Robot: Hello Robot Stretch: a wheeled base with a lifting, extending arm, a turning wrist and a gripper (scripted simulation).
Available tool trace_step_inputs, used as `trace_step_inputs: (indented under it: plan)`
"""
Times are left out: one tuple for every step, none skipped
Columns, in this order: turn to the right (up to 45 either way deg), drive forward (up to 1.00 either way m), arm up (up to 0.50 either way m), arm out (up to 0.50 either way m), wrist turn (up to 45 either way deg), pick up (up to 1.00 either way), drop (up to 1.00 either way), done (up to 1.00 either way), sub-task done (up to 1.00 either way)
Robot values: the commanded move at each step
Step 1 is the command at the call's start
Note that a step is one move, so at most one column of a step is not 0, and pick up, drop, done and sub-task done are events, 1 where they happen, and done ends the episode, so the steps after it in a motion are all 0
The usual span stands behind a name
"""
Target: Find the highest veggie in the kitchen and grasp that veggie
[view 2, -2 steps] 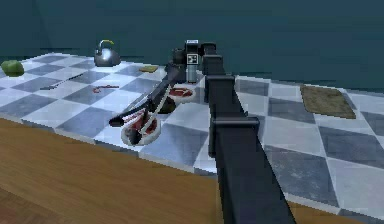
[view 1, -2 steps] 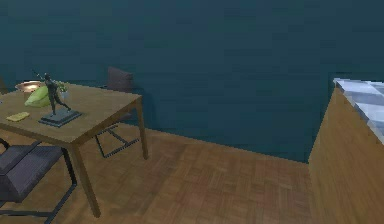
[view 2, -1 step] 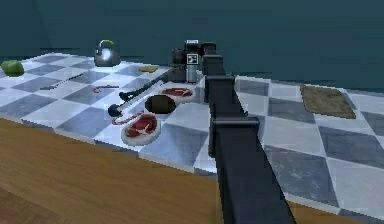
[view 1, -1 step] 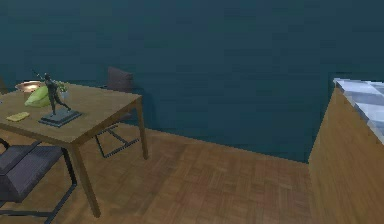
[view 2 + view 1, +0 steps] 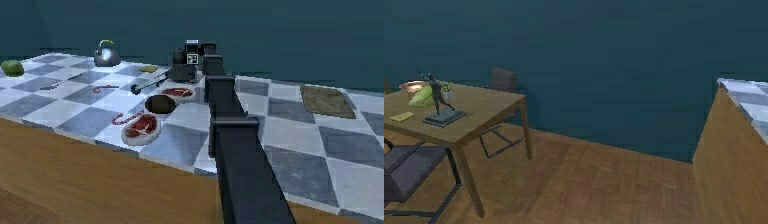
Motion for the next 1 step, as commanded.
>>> trace_step_inputs:
  plan:
    - [0.0, 0.00, 0.00, 0.00, 21.0, 0.00, 0.00, 0.00, 0.00]
